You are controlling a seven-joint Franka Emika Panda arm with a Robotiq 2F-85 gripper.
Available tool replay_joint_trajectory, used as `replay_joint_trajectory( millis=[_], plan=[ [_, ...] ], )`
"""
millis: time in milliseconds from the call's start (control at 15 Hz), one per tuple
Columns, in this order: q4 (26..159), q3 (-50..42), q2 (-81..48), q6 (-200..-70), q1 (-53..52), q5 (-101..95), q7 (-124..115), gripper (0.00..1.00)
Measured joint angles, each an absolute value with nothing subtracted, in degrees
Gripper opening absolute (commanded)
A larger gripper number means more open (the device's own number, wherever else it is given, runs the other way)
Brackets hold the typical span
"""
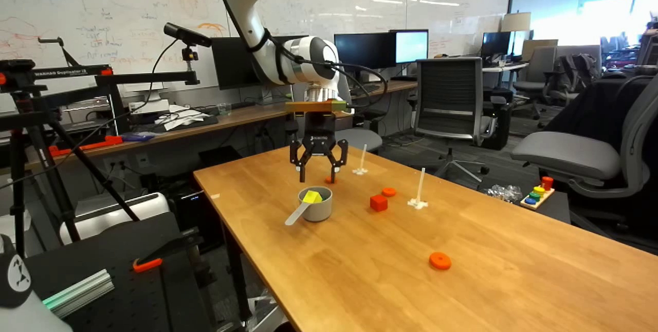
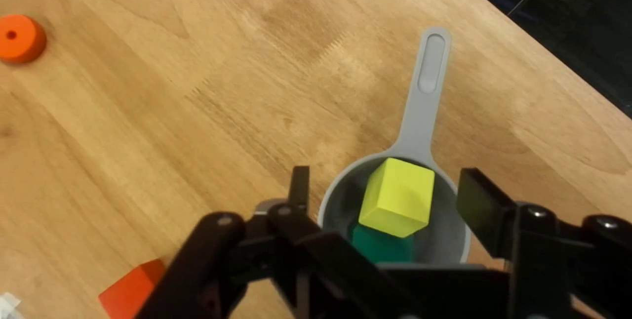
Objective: Put the blocks in the gray pot one at a time
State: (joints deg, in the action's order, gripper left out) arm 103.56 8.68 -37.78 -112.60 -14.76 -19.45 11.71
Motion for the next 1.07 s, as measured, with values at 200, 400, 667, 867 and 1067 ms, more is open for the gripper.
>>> replay_joint_trajectory(
  millis=[200, 400, 667, 867, 1067],
  plan=[
    [103.2, 8.5, -37.8, -112.2, -14.7, -19.4, 11.7, 1.00],
    [102.9, 7.6, -37.9, -112.2, -14.3, -19.5, 11.6, 1.00],
    [100.4, 5.9, -38.4, -112.3, -12.0, -17.1, 9.6, 1.00],
    [98.2, 5.1, -38.9, -112.2, -9.1, -14.7, 8.9, 1.00],
    [97.9, 5.2, -39.2, -112.2, -8.7, -14.4, 8.5, 1.00]
  ],
)
